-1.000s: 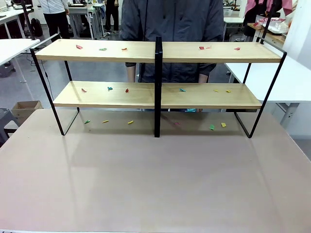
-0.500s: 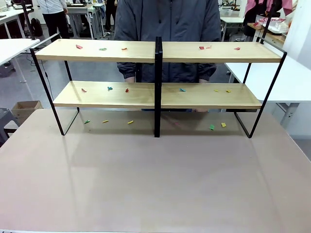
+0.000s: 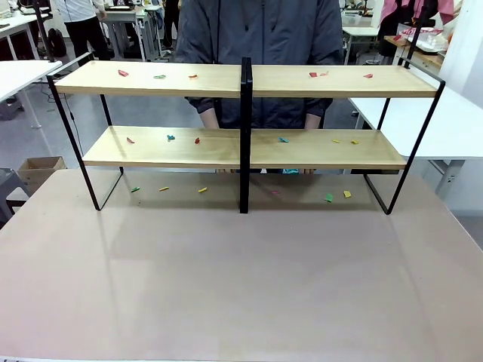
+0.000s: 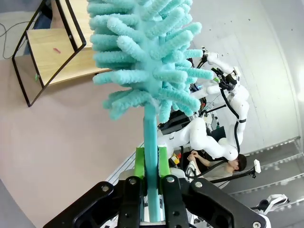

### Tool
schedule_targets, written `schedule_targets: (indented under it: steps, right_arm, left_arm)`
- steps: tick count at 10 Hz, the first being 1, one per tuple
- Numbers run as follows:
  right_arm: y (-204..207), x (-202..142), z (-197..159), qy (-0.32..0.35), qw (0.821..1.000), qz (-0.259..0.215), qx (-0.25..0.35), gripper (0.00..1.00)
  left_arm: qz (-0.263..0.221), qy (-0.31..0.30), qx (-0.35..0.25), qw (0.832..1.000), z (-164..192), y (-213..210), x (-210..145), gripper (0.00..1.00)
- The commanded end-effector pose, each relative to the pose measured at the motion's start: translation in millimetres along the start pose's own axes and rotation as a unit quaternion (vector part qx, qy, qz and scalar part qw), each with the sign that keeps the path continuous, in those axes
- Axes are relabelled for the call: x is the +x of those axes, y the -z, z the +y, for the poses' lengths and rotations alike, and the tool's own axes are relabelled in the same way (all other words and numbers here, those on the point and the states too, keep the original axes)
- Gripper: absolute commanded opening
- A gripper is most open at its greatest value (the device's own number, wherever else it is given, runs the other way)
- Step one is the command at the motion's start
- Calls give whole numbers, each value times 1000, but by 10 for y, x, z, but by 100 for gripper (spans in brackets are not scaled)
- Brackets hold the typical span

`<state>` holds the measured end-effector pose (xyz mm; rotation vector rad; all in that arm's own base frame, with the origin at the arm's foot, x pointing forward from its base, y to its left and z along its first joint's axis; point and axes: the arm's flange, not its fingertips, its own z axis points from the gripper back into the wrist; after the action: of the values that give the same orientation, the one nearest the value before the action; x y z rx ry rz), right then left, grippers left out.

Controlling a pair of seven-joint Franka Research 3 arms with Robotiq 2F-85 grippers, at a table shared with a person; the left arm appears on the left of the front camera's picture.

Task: Clean the shelves.
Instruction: Clean a randomly selected level of the Shelf with the Duster.

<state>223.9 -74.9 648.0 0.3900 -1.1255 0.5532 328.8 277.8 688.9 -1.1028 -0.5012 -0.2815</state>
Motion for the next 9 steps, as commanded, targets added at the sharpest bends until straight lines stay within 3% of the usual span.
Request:
schedule_targets:
  steps: [1,2,3,4,5,7,9]
  right_arm:
    - [3,4,4,-1,1000,-3,4,100]
    - [3,4,4,-1,1000,-3,4,100]
    - [3,4,4,-1,1000,-3,4,100]
    - [3,4,4,-1,1000,-3,4,100]
    - [3,4,4,-1,1000,-3,4,100]
    - [3,4,4,-1,1000,-3,4,100]
    - [3,4,4,-1,1000,-3,4,100]
  left_arm:
    - [2,-4,1,1000,-56,-25,-6,0]
    - [0,0,0,1000,0,0,0,12]
    - [77,39,-17,996,-179,125,-89,12]
    - [193,94,-39,976,-355,208,-299,12]
    - [302,154,-48,940,-454,382,-586,12]
    - [383,175,-89,903,-552,1018,-908,12]
    - [486,173,-105,850,-668,1827,-1066,12]
